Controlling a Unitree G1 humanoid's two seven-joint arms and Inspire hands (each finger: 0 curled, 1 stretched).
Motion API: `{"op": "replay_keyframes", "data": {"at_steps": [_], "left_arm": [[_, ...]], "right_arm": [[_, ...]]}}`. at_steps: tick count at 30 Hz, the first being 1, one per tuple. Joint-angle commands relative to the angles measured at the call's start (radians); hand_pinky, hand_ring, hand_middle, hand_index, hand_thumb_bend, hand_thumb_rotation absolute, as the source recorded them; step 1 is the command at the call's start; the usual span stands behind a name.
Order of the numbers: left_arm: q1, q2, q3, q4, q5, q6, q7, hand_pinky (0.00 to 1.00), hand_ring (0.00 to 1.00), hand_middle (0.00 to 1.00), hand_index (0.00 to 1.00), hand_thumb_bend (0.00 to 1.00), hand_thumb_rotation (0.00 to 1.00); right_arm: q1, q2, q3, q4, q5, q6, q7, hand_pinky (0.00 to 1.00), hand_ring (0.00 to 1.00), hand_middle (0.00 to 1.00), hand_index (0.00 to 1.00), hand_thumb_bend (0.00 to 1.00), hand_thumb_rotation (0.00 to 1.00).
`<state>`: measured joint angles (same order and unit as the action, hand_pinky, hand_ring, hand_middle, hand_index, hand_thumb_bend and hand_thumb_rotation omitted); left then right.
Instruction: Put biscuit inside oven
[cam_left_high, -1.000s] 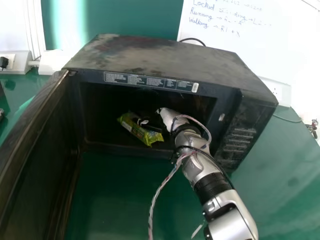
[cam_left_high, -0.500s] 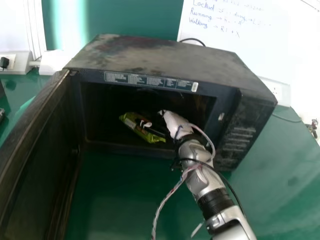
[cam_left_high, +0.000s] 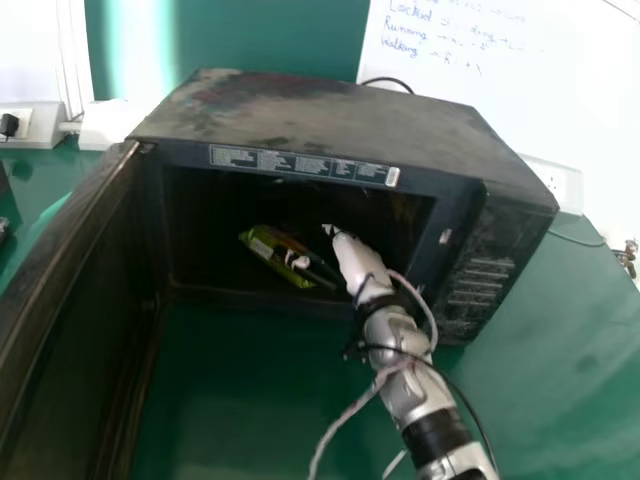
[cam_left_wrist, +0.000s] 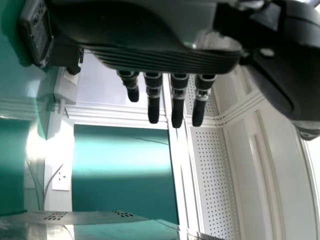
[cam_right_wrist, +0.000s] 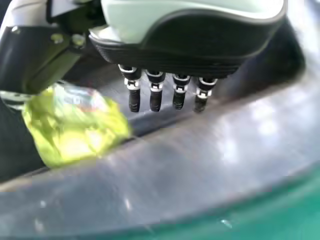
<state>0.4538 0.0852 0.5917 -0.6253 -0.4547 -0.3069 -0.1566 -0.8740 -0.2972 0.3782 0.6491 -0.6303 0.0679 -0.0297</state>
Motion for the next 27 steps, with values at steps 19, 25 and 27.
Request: {"op": "replay_keyframes", "data": {"at_steps": [19,25,27], "left_arm": [[-0.002,0.003,-0.007,0.009,0.009,-0.012,0.0,0.99,0.9,0.9,0.89,1.0,1.0],[0.002,0.006,-0.003,0.013,-0.001,-0.016,-0.008,1.0,0.91,0.91,0.89,1.0,1.0],[0.002,0.003,-0.004,0.01,0.001,-0.014,-0.005,1.0,0.9,0.9,0.89,1.0,1.0]], "right_arm": [[0.011,-0.077,-0.032,-0.095,0.017,-0.016,0.102,0.91,0.96,0.97,0.94,0.95,0.47],[0.029,-0.07,-0.036,-0.115,0.021,-0.008,0.093,0.92,0.96,0.97,0.94,0.96,0.49],[0.021,-0.066,-0.044,-0.11,0.029,-0.004,0.089,0.93,0.95,0.96,0.94,0.95,0.5]]}}
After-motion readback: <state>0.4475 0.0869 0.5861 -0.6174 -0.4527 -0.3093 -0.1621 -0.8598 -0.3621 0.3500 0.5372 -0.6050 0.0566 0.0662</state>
